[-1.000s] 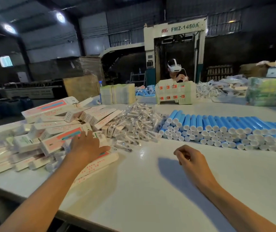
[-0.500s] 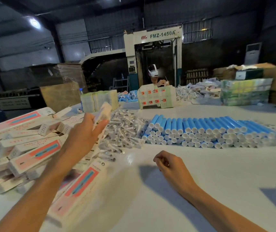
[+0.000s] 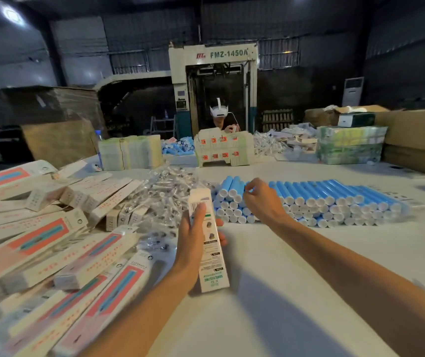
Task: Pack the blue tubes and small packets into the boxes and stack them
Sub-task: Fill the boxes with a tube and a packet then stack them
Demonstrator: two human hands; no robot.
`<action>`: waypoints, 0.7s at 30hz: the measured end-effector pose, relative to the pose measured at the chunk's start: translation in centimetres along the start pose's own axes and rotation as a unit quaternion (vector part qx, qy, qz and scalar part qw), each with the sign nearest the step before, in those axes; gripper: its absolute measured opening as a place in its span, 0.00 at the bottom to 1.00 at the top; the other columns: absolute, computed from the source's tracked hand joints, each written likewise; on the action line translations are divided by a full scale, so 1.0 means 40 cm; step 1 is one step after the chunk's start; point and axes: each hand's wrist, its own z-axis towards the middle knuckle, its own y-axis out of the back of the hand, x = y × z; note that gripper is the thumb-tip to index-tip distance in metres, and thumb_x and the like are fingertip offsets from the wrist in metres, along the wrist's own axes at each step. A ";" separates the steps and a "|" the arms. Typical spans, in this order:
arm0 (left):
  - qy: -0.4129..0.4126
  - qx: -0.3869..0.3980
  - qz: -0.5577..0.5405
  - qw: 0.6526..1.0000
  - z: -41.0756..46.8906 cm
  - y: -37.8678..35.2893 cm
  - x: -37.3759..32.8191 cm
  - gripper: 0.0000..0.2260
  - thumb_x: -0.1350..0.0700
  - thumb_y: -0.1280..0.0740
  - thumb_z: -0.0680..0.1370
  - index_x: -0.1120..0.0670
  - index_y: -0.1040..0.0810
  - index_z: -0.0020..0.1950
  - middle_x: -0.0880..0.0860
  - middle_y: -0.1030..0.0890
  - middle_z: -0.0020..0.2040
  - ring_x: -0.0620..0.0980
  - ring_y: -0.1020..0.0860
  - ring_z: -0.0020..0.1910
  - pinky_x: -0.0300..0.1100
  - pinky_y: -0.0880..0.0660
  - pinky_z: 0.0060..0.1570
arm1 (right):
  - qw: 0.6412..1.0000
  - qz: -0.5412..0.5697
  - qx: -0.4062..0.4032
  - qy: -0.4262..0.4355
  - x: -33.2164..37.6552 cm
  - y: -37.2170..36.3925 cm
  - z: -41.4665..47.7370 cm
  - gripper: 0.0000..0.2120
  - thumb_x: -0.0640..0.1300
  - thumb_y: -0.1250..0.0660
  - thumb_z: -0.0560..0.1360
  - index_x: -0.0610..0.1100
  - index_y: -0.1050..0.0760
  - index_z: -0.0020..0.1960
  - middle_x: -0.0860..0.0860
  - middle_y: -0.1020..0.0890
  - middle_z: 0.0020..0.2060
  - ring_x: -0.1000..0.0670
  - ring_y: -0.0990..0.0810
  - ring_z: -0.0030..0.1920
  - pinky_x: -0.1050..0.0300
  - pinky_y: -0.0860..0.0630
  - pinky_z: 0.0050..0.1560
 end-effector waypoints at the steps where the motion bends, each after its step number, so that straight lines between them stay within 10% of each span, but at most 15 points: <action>1: 0.010 -0.003 -0.023 1.000 0.005 0.008 0.002 0.18 0.41 0.35 0.85 0.53 0.23 0.65 0.59 0.12 0.47 0.57 0.15 0.34 0.49 0.16 0.37 | 1.000 -0.020 0.008 -0.005 0.009 -0.007 0.046 0.14 0.42 0.39 0.81 0.41 0.27 0.65 0.42 0.19 0.57 0.40 0.20 0.55 0.46 0.22 0.53; 11: 0.028 0.038 -0.060 0.997 0.004 0.031 -0.008 0.17 0.53 0.43 0.87 0.63 0.24 0.66 0.69 0.17 0.48 0.55 0.19 0.33 0.43 0.20 0.31 | 0.972 -0.201 0.101 -0.063 0.049 -0.100 0.275 0.18 0.48 0.41 0.84 0.38 0.29 0.69 0.39 0.26 0.68 0.38 0.26 0.65 0.46 0.26 0.62; 15: 0.026 0.062 -0.053 0.996 0.006 0.024 -0.008 0.17 0.54 0.42 0.87 0.65 0.22 0.67 0.65 0.15 0.48 0.57 0.17 0.37 0.43 0.18 0.37 | 0.966 -0.222 0.120 -0.062 0.048 -0.093 0.303 0.16 0.43 0.36 0.83 0.37 0.30 0.68 0.39 0.22 0.64 0.40 0.22 0.61 0.52 0.28 0.50; 21: -0.009 0.109 -0.034 0.993 -0.001 0.014 -0.013 0.15 0.51 0.35 0.86 0.52 0.25 0.72 0.55 0.12 0.58 0.60 0.13 0.52 0.52 0.15 0.53 | 0.986 -0.139 0.040 -0.088 0.050 -0.070 0.252 0.22 0.40 0.44 0.85 0.36 0.44 0.77 0.36 0.33 0.72 0.35 0.28 0.68 0.42 0.29 0.64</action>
